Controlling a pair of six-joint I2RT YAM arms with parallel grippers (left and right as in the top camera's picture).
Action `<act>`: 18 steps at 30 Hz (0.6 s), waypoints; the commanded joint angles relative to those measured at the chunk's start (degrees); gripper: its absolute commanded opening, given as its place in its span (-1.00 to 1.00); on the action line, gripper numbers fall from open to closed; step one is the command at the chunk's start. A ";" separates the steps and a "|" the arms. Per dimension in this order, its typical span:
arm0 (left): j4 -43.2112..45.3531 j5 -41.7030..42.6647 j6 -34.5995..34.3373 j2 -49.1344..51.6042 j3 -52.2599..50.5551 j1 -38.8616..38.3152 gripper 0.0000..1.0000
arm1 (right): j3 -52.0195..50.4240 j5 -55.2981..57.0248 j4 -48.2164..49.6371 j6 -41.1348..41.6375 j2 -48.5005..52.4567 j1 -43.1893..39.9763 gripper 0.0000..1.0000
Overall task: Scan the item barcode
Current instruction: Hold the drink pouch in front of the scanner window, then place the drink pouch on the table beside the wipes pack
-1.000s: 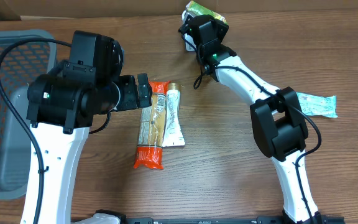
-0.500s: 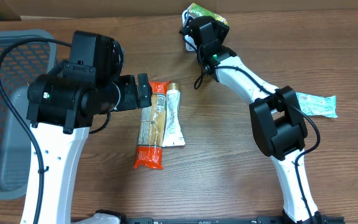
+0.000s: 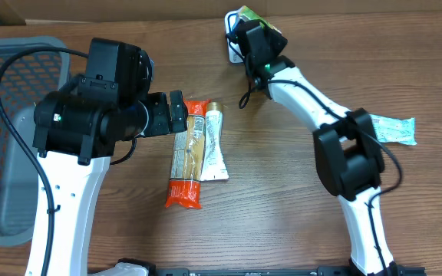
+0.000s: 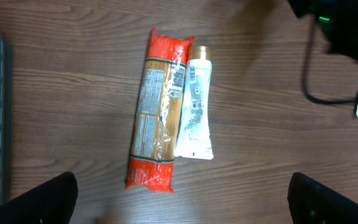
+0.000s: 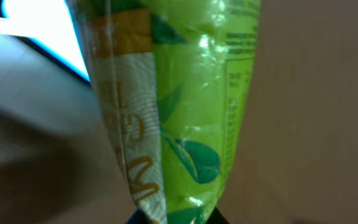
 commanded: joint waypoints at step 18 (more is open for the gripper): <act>0.09 -0.17 1.31 0.13 0.87 -0.09 1.00 | -13.55 -38.69 -35.01 81.53 -25.57 -34.56 -0.93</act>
